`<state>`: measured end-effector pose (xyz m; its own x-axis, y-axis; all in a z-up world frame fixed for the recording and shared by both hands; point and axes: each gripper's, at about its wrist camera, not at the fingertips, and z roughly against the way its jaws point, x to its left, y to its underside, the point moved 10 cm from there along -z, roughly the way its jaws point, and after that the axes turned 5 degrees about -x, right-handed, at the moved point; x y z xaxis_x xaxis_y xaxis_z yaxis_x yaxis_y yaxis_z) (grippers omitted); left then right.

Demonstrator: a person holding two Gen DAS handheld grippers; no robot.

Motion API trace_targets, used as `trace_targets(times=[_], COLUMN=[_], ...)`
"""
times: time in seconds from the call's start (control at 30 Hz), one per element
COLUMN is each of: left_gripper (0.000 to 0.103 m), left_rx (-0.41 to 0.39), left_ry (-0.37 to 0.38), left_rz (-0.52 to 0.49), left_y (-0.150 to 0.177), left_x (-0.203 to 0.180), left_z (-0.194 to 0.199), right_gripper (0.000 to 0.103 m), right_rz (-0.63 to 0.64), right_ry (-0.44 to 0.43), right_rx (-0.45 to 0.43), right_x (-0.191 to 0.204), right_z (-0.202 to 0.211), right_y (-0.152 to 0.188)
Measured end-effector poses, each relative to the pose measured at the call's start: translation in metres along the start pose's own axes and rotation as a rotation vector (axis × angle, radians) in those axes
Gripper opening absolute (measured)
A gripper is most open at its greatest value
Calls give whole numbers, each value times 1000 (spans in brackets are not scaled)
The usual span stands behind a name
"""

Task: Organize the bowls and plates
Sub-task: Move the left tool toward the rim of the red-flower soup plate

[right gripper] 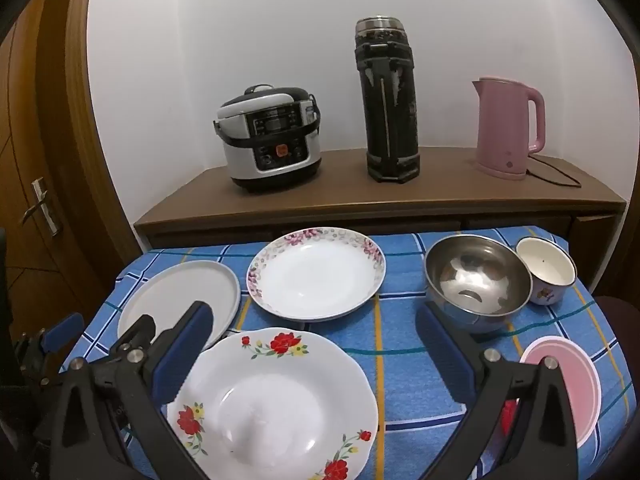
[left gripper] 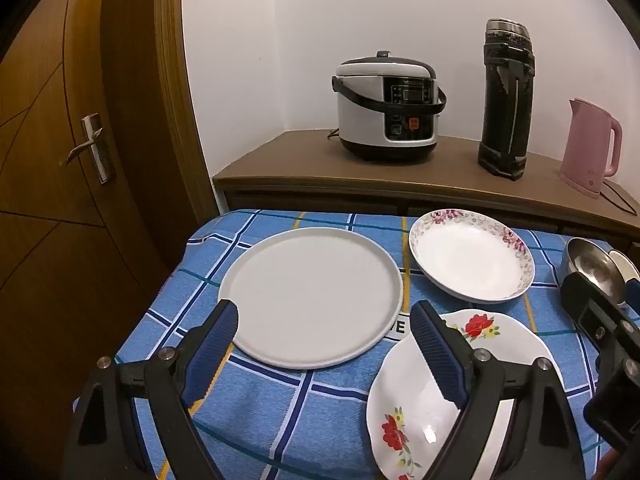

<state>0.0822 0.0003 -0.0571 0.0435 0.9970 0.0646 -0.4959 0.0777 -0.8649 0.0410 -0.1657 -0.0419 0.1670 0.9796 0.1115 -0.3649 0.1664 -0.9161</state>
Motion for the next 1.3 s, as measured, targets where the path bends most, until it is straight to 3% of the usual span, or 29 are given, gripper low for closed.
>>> trace_targets(times=[0.97,1.3], left_gripper=[90,90], left_rx=[17,35], left_ry=[-14,-18], left_rz=[45,50], left_y=[8,9], left_x=[18,34], left_z=[-15,-28], right_gripper=[102,88], right_rz=[41,59], right_ry=[-32,-87], right_rx=[15,64], right_x=[18,32], right_z=[-13,-30], right_y=[2,5])
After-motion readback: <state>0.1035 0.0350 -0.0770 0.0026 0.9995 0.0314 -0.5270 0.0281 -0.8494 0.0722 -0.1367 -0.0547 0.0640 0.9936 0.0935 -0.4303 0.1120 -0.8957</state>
